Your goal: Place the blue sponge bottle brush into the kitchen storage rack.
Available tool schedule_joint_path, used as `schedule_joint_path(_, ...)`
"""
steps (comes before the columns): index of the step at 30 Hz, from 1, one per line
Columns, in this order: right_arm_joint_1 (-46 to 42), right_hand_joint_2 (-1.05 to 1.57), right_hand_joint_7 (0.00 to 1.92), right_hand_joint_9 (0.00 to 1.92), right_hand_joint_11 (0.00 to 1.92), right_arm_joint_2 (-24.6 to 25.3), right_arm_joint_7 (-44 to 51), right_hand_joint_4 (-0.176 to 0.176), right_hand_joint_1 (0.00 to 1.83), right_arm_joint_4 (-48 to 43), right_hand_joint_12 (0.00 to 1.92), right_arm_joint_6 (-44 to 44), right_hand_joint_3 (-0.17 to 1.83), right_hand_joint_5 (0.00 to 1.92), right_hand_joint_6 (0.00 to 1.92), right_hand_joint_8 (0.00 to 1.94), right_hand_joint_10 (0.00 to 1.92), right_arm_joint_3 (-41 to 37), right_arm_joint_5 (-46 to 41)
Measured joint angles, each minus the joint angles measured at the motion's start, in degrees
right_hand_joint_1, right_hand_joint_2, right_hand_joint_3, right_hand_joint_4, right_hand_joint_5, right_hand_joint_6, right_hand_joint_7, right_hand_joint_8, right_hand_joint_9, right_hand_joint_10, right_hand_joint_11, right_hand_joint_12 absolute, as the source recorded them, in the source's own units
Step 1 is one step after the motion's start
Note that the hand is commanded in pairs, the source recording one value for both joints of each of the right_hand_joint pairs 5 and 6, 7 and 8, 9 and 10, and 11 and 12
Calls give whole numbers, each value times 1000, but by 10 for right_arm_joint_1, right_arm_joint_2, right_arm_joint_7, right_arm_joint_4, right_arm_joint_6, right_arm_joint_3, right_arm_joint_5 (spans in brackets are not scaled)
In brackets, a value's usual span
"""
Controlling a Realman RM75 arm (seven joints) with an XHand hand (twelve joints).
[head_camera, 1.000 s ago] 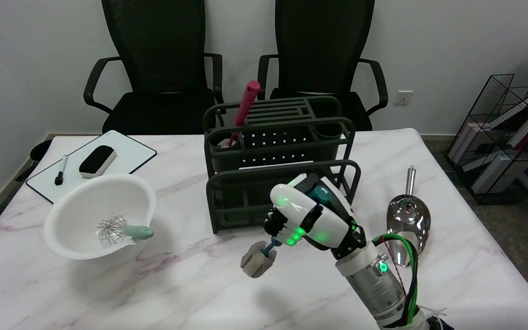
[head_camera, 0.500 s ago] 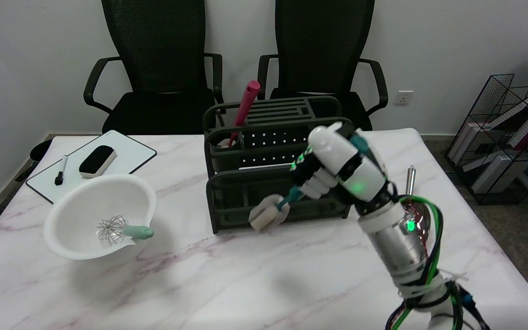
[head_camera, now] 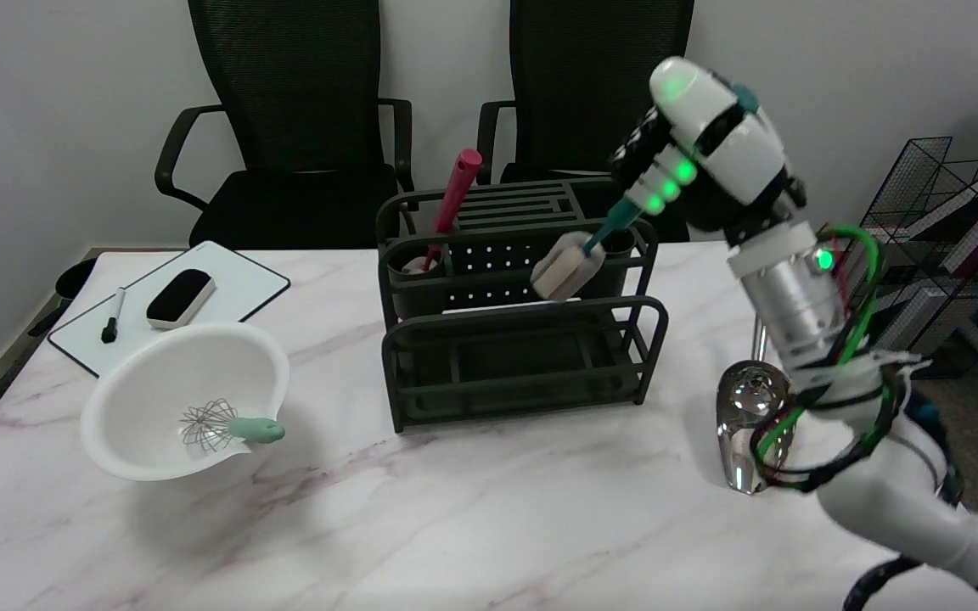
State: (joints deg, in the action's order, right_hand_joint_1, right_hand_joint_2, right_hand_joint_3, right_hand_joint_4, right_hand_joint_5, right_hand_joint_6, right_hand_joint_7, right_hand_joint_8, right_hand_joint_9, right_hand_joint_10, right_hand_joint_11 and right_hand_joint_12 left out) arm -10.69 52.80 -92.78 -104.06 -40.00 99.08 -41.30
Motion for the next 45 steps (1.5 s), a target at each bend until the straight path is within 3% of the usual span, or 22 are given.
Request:
schedule_joint_path(7,52,1571,1920,1920,1920,-18,-17,0,1003,-2,1920,112,392,1920,1920,1920,1920,-90,-12)
schedule_joint_path(15,150,1571,1920,1920,1920,-35,-26,0,999,42,1920,205,398,1920,1920,1920,1920,-125,-19)
schedule_joint_path(29,269,1571,1920,1920,1920,-54,-37,0,1000,137,1920,284,407,1920,1920,1920,1920,-107,-25)
schedule_joint_path(45,296,1571,1920,1920,1920,-61,-43,0,1009,176,1920,325,409,1920,1920,1920,1920,-77,-29)
